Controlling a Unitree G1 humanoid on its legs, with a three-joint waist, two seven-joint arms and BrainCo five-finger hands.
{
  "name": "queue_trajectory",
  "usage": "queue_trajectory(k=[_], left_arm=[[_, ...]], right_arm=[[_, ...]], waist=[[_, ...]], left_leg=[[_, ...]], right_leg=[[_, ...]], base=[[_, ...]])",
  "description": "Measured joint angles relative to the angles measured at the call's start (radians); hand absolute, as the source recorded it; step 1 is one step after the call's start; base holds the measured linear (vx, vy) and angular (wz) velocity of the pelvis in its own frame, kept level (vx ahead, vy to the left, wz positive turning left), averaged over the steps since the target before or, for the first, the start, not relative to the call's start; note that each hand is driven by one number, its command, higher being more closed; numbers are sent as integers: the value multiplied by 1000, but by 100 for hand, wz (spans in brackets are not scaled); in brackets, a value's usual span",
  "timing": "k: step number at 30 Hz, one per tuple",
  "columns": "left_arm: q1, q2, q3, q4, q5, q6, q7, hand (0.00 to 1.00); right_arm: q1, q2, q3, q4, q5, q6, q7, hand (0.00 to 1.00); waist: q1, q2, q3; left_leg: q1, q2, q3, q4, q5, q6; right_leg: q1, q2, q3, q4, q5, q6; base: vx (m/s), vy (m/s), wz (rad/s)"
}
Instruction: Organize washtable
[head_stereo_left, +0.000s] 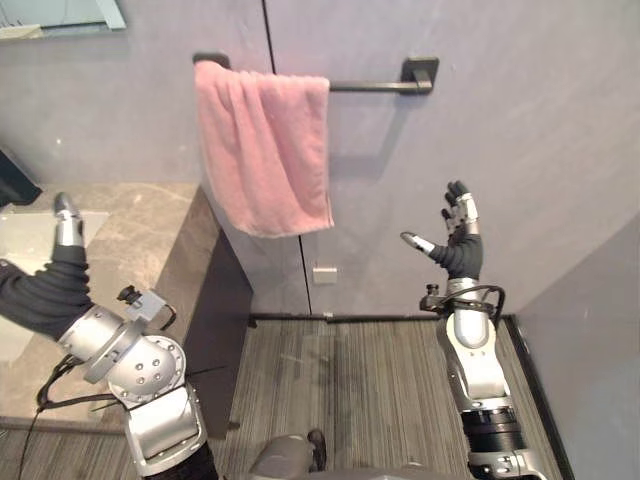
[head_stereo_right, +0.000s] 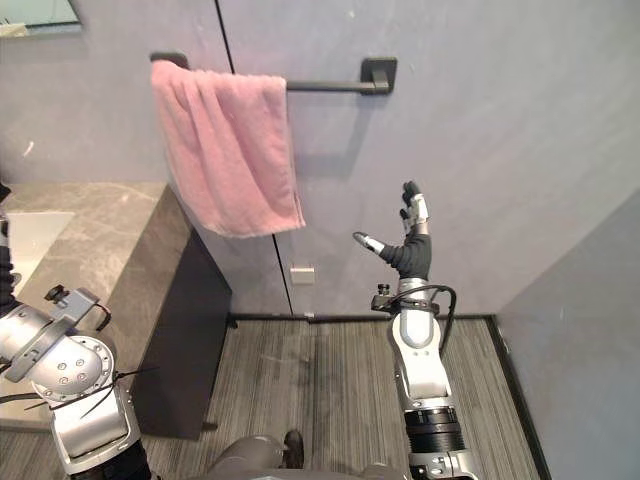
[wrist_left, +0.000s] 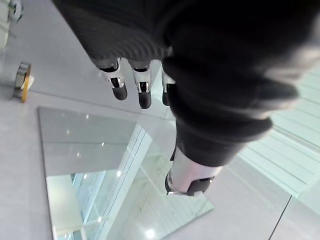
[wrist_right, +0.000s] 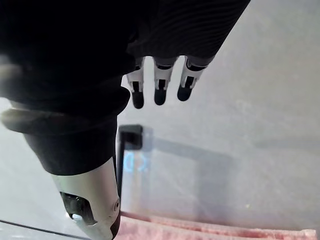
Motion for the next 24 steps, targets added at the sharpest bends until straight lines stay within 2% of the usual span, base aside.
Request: queue_trajectory(k=[1, 2, 3, 4, 5, 6, 9, 12, 14, 16, 17, 20, 22, 24], left_arm=[[0, 2, -2, -10, 10, 3, 15, 0], [0, 2, -8, -20, 16, 4, 31, 0], [0, 1, -12, -20, 16, 4, 32, 0], [0, 0, -20, -19, 15, 5, 37, 0], [2, 0, -21, -19, 13, 5, 45, 0], [4, -5, -22, -13, 14, 5, 47, 0], [46, -22, -25, -8, 2, 5, 39, 0], [51, -21, -28, 38, -19, 2, 14, 0], [44, -21, -26, 115, -79, 0, -2, 0], [27, -21, -10, 196, -169, 3, -24, 0], [15, -15, 9, 230, -202, 3, -30, 0], [-6, 40, 88, 315, -266, 17, -30, 0], [-38, 73, 126, 361, -272, 45, -17, 0], [-60, 89, 135, 401, -273, 53, -20, 0]], right_arm=[[-4, 7, 17, 15, -2, 1, 0, 0], [-11, 10, 32, 25, -3, 2, 0, 0], [-11, 9, 34, 26, -5, 2, 0, 0], [-11, 8, 31, 26, -6, 2, -1, 0], [-11, 8, 28, 32, -6, 2, -4, 0], [-10, 6, 28, 36, -6, 2, -4, 0], [-2, -3, 48, 67, 16, 18, 1, 0], [6, -3, 52, 67, 35, 23, 4, 0], [11, -14, 48, 67, 46, 24, 4, 0], [9, -28, 46, 66, 61, 25, 3, 0], [3, -32, 49, 67, 61, 26, 4, 0], [-26, -31, 65, 97, 83, 29, 7, 0], [-53, -29, 66, 142, 104, 45, 23, 0], [-60, -30, 68, 147, 112, 56, 23, 0]], waist=[[-4, 6, -10], [-17, 9, -14], [-21, 11, -18], [-22, 13, -24], [-20, 2, -35], [-22, 3, -37], [-12, 36, -64], [-13, 37, -66], [-15, 36, -65], [-14, 33, -66], [-12, 32, -66], [-14, 30, -69], [-17, 27, -73], [-18, 35, -78]], left_leg=[[24, 5, -4, -21, 10, -4], [44, 8, -18, -33, 14, -4], [49, 10, -23, -34, 15, -5], [55, 13, -32, -35, 15, -5], [57, 9, -39, -35, 14, -6], [60, 8, -49, -33, 14, -7], [71, 48, -81, -29, 10, -29], [60, 55, -102, 24, 2, -44], [32, 57, -106, 110, -1, -49], [2, 52, -97, 169, 17, -85], [-5, 48, -98, 176, 20, -89], [10, 47, -113, 126, 20, -89], [50, 54, -123, 24, 17, -93], [89, 59, -125, -69, 17, -93]], right_leg=[[-27, 15, -19, -50, -27, -13], [-40, 35, -49, -164, -47, -38], [-44, 47, -55, -218, -50, -44], [-49, 71, -56, -342, -44, -54], [-42, 87, -52, -486, 29, -78], [-40, 91, -52, -514, 54, -69], [72, 155, -87, -676, 108, -85], [106, 164, -103, -696, 108, -86], [136, 162, -112, -710, 108, -86], [152, 149, -109, -723, 108, -86], [152, 144, -103, -727, 108, -86], [129, 156, -62, -738, 116, -92], [122, 177, -54, -780, 149, -96], [121, 188, -53, -802, 166, -92]], base=[[334, 48, 28], [233, 22, 29], [230, -19, 36], [179, -46, 38], [220, -69, 38], [217, -109, 42], [237, -144, 17], [105, -84, 18], [62, -42, 18], [18, -4, 2], [4, 12, -12], [-21, 10, -29], [-25, -5, -15], [-32, 26, -5]])
